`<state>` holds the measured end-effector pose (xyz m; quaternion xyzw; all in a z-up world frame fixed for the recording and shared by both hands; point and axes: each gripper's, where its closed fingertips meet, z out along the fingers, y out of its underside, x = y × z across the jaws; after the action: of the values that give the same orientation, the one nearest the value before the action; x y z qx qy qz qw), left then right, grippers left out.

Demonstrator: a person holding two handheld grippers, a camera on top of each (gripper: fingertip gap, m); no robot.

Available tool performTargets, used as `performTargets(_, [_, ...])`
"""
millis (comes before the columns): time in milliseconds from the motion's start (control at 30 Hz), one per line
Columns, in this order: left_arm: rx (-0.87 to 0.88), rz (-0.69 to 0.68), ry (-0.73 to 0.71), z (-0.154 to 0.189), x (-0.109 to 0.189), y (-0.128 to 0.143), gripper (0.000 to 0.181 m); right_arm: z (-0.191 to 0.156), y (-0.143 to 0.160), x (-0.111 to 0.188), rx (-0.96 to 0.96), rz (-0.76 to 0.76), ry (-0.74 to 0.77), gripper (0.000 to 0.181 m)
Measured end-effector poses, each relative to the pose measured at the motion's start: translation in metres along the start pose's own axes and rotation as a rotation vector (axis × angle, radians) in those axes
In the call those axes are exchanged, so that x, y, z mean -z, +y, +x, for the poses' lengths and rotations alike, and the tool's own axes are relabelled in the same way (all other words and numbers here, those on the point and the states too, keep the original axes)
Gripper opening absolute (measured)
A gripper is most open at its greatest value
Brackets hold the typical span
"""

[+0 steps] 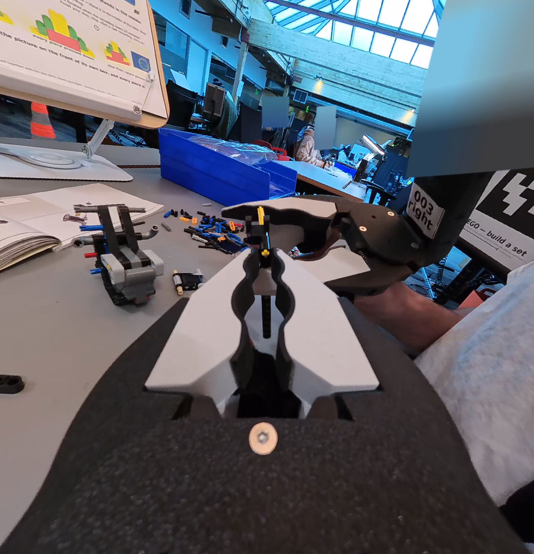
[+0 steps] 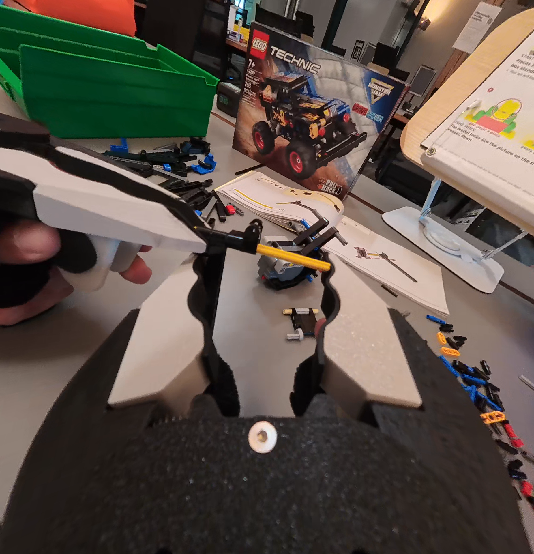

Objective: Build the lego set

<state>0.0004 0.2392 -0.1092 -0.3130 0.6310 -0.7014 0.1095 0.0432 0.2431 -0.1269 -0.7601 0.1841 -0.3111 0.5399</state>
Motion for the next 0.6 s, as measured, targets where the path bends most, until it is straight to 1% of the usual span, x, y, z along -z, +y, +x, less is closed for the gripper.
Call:
performTargets(233, [0.003,-0.019,-0.001,-0.0005,-0.0020,0.0026,0.006,0.0033,0.0030,0.0003,0.043,-0.044,0.037,0.074])
performTargets(333, [0.002,-0.031,-0.002,-0.0005,-0.0030,0.0043,0.006,0.0032,0.0054,-0.0004,0.033,-0.050,0.021,0.073])
performTargets(600, [-0.006,-0.061,-0.013,-0.0010,-0.0056,0.0086,0.005,0.0059,0.0087,0.0003,0.086,-0.072,0.042,0.072])
